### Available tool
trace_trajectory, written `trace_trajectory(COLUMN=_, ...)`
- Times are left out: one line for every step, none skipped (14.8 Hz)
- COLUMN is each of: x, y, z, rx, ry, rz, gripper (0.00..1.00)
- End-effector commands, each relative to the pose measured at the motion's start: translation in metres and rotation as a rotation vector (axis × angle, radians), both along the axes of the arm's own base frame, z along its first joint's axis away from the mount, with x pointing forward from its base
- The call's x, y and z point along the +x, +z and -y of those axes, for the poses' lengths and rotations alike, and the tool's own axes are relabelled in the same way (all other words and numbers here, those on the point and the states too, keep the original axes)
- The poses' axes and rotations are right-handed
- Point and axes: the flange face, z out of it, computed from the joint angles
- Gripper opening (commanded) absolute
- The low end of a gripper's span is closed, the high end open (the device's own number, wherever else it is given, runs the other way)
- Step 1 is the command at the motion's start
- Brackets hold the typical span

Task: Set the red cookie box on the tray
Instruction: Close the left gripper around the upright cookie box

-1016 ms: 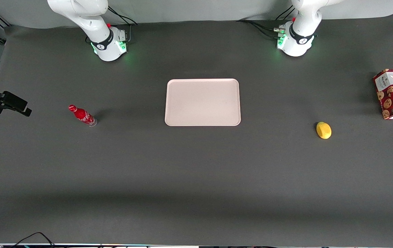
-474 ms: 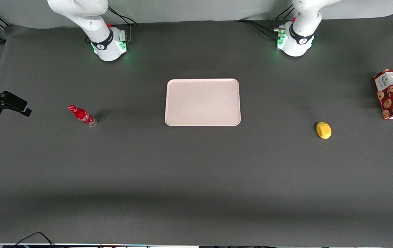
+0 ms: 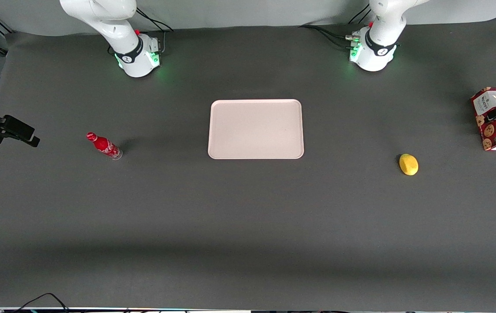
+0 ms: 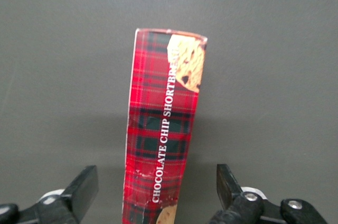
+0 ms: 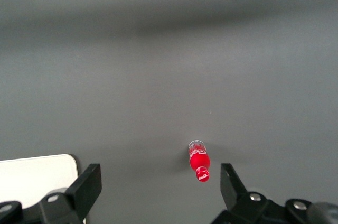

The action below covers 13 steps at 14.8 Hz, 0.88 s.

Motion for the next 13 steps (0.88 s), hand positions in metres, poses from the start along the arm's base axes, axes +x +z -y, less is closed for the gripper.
trace_trajectory(x=-0.004, y=-0.013, z=-0.002, rx=0.0, ry=-0.011, rz=-0.003, gripper=1.0)
trace_trajectory(x=-0.006, y=-0.019, z=0.001, rx=0.01, ry=-0.013, rz=-0.006, gripper=1.0)
trace_trajectory(x=-0.01, y=-0.022, z=0.002, rx=0.017, ry=-0.011, rz=-0.007, gripper=1.0)
trace_trajectory(x=-0.011, y=-0.022, z=0.003, rx=0.014, ry=-0.01, rz=-0.008, gripper=1.0)
trace_trajectory(x=-0.011, y=-0.022, z=0.003, rx=0.013, ry=-0.012, rz=-0.009, gripper=0.97)
trace_trajectory(x=-0.011, y=-0.022, z=0.003, rx=0.009, ry=-0.014, rz=-0.011, gripper=0.82)
trace_trajectory(x=-0.011, y=-0.023, z=0.004, rx=-0.002, ry=-0.014, rz=-0.014, gripper=0.62)
trace_trajectory(x=-0.012, y=-0.023, z=0.006, rx=-0.018, ry=-0.01, rz=-0.022, gripper=0.41)
trace_trajectory(x=-0.012, y=-0.023, z=0.006, rx=-0.025, ry=-0.008, rz=-0.025, gripper=0.23)
trace_trajectory(x=-0.012, y=-0.022, z=0.005, rx=-0.024, ry=-0.008, rz=-0.024, gripper=0.04)
trace_trajectory(x=-0.011, y=-0.021, z=0.004, rx=-0.024, ry=-0.006, rz=-0.021, gripper=0.0)
trace_trajectory(x=-0.011, y=-0.019, z=0.004, rx=-0.024, ry=-0.013, rz=-0.019, gripper=0.0)
trace_trajectory(x=-0.009, y=-0.017, z=0.004, rx=-0.026, ry=-0.016, rz=-0.017, gripper=0.0)
